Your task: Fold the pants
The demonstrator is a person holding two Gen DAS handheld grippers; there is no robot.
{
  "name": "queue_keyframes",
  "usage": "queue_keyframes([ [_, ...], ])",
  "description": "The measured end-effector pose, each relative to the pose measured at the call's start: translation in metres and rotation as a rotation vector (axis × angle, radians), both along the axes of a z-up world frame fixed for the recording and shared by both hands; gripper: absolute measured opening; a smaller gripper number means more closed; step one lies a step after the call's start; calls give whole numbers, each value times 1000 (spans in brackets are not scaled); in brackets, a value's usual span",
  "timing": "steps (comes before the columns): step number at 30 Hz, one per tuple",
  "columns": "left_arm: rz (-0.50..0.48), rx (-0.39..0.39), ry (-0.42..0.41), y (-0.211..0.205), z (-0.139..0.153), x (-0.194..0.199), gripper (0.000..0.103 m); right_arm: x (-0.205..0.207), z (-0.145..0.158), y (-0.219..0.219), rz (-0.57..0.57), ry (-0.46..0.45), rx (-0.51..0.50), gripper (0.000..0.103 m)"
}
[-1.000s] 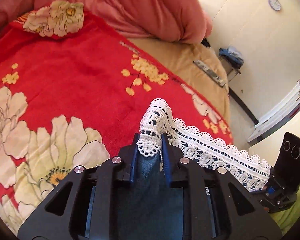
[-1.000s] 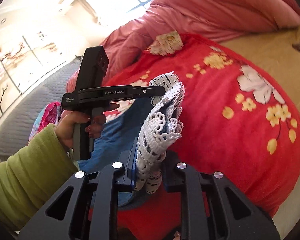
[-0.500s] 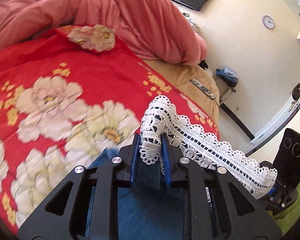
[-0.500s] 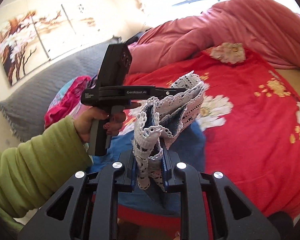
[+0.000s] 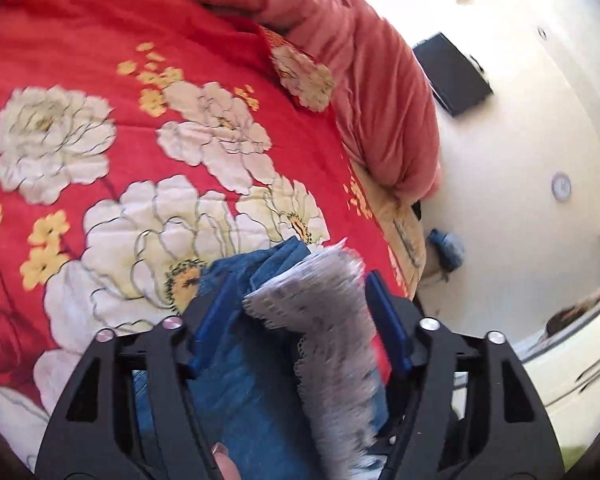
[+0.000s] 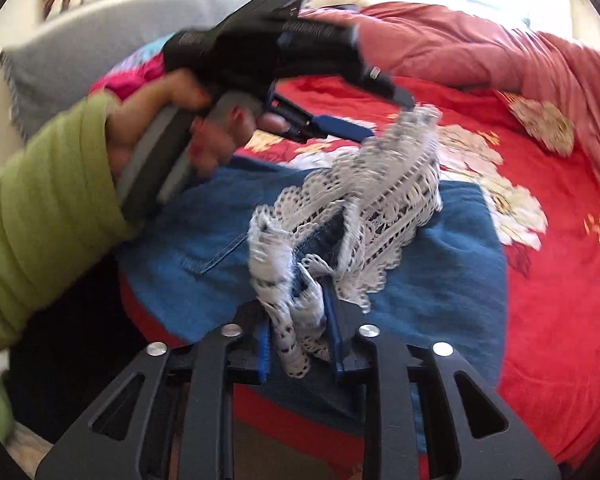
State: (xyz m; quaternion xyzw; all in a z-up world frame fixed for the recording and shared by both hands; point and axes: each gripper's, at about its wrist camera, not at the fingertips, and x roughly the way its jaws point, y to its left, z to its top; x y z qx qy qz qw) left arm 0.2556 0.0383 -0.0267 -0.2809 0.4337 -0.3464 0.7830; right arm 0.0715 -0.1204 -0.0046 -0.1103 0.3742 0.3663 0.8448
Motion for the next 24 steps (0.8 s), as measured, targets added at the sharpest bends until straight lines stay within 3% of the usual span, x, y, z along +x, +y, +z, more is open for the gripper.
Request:
queue_keyframes([
  [3,27,-33,41,11,-3,2,68,-11,-8,14,42,-20,-43,39],
  [5,24,5,68,10,-5,3,68,-17,-10,19,74,-16,-27,52],
  [9,-3,110,96,-5,-15,2,68,-17,3,4,98,50,104,60],
  [10,-3,127,96,-7,-16,1,67,-15,8,-3,88,55,132,65],
  [12,-15,159,92,-15,-18,0,49,-8,20,-20,53,54,198,67],
  [14,-11,189,95,-17,-21,-1,38,13,29,-44,-47,54,236,69],
  [18,-5,176,109,-15,-25,1,33,79,26,-80,-222,119,245,69],
  [24,13,162,99,-11,-22,-3,17,162,-6,-86,-268,296,241,70],
])
